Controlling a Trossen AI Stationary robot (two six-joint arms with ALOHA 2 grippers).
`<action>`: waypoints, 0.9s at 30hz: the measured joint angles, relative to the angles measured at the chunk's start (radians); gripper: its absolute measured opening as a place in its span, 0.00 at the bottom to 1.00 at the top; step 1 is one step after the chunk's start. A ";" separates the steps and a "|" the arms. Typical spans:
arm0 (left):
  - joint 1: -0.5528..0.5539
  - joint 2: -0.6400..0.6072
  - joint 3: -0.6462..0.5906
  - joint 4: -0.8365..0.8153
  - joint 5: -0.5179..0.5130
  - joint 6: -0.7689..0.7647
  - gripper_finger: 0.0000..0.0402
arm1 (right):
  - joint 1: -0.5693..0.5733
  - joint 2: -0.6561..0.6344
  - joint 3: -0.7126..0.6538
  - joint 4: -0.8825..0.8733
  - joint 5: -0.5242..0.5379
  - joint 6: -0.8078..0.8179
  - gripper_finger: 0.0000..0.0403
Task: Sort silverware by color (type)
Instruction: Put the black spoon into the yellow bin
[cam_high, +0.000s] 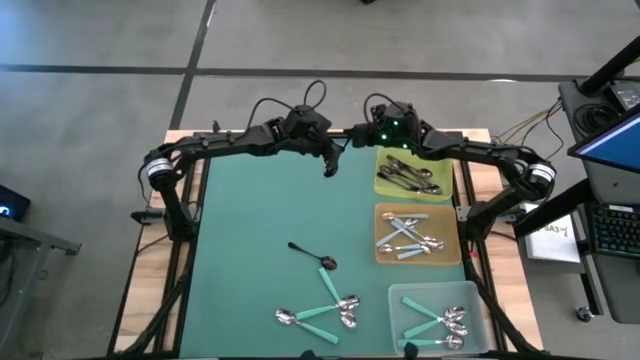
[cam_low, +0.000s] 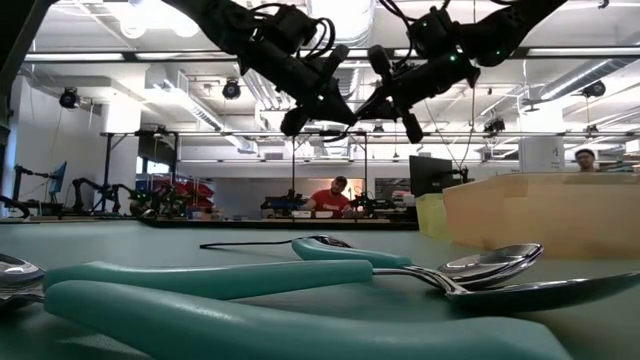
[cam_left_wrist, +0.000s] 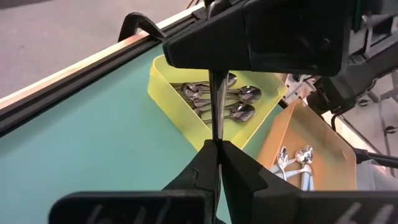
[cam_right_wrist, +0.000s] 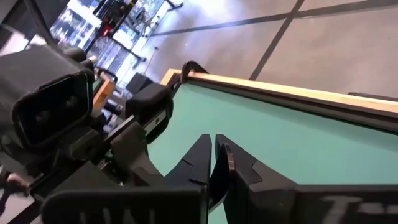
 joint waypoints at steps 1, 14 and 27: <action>0.000 0.000 0.000 -0.002 0.001 0.005 0.00 | -0.006 -0.002 0.000 -0.006 -0.016 -0.006 0.02; 0.002 -0.049 0.003 -0.053 0.035 0.087 0.00 | -0.140 -0.081 -0.003 -0.349 -0.068 -0.167 0.02; 0.006 -0.059 0.002 -0.115 0.035 0.149 0.00 | -0.212 -0.303 -0.003 -0.667 -0.072 -0.285 0.02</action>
